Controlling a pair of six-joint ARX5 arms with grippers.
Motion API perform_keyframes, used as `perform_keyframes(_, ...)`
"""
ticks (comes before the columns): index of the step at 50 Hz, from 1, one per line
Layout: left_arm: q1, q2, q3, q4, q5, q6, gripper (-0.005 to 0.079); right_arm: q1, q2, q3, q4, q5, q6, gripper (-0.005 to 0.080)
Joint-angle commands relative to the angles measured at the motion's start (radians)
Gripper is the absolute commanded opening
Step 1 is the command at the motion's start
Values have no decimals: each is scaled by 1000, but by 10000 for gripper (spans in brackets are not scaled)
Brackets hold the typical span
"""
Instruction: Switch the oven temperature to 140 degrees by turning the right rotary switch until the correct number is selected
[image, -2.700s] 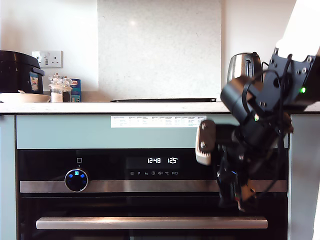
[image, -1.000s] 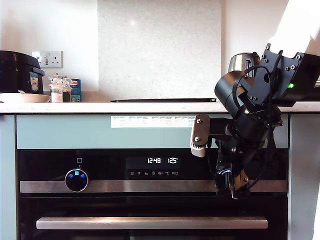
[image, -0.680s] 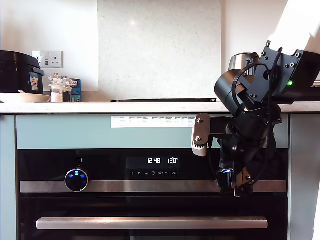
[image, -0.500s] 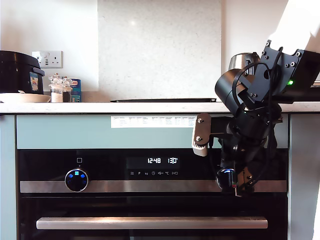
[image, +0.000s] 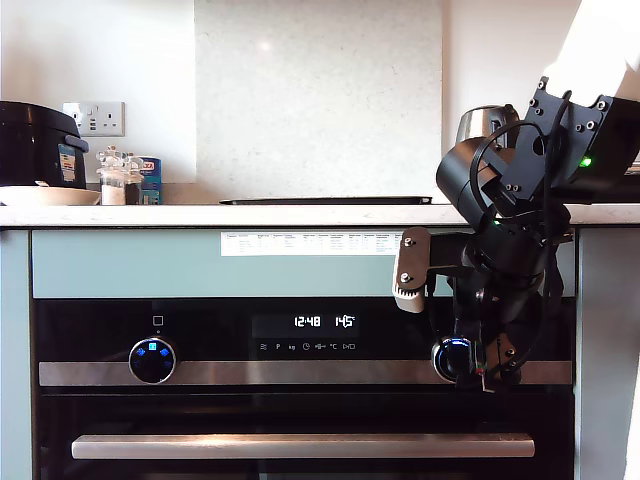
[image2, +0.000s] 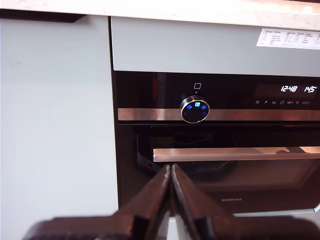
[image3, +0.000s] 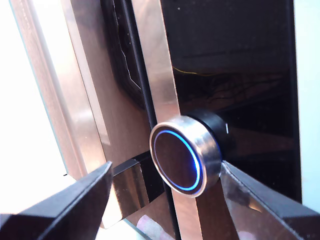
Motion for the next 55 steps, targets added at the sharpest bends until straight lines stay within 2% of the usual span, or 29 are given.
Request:
perform_keyframes(1, -2, -3, 10, 5, 0, -3, -22, -10, 27, -18, 0, 1, 4, 617)
perform_keyframes(11, -2, -3, 10, 4, 1, -3, -22, -8, 27, -18, 65, 15, 5, 617)
perform_keyframes(55, -2, -3, 10, 4, 0, -2, -22, 11, 27, -18, 57, -19, 5, 617)
